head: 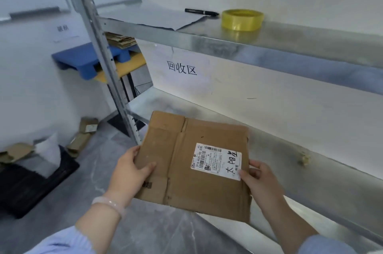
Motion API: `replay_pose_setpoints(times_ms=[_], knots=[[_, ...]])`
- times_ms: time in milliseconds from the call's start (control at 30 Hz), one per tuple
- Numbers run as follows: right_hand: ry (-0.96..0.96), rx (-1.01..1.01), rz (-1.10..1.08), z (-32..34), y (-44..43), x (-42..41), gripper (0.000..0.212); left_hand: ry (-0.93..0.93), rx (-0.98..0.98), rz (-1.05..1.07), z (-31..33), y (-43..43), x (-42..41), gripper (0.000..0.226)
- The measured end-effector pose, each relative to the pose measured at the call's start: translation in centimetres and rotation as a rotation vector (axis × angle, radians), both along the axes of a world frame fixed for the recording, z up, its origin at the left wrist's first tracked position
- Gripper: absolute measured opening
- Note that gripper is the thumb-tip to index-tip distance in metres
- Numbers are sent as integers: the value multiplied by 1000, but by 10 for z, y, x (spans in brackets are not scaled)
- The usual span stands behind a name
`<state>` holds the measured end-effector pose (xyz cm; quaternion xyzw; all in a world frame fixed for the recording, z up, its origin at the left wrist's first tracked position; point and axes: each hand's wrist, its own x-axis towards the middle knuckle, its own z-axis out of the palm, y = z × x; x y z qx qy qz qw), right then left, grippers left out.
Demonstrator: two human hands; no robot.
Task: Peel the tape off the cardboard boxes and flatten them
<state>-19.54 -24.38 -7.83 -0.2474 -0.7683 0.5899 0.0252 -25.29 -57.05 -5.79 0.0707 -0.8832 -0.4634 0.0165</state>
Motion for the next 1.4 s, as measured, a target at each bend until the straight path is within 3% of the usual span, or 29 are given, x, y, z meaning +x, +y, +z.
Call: replay_pose_setpoints(times_ms=[167,333,733,933,1233,1400], knots=[[29,40,42,4,-36,-56,38,11,-26,25,2,-33,-43,58],[46,-22,46,-3,-58,-121,34,1,-100,38,-3,-54,-109,70],[-100,-99,-30,-32,-102,-235,41,-122,-172,22,-14,-86,-238,71],[-164,-68,-162,-42,-127,-262,33,-191,-235,-133,-24,-94,-305,71],[-302,136,-336,-50,-170,-299,45,-263,-500,-447,-48,-99,-390,106],[-328,225,-374,-46,-174,-311,44,-137,-670,-569,-57,-92,-406,101]])
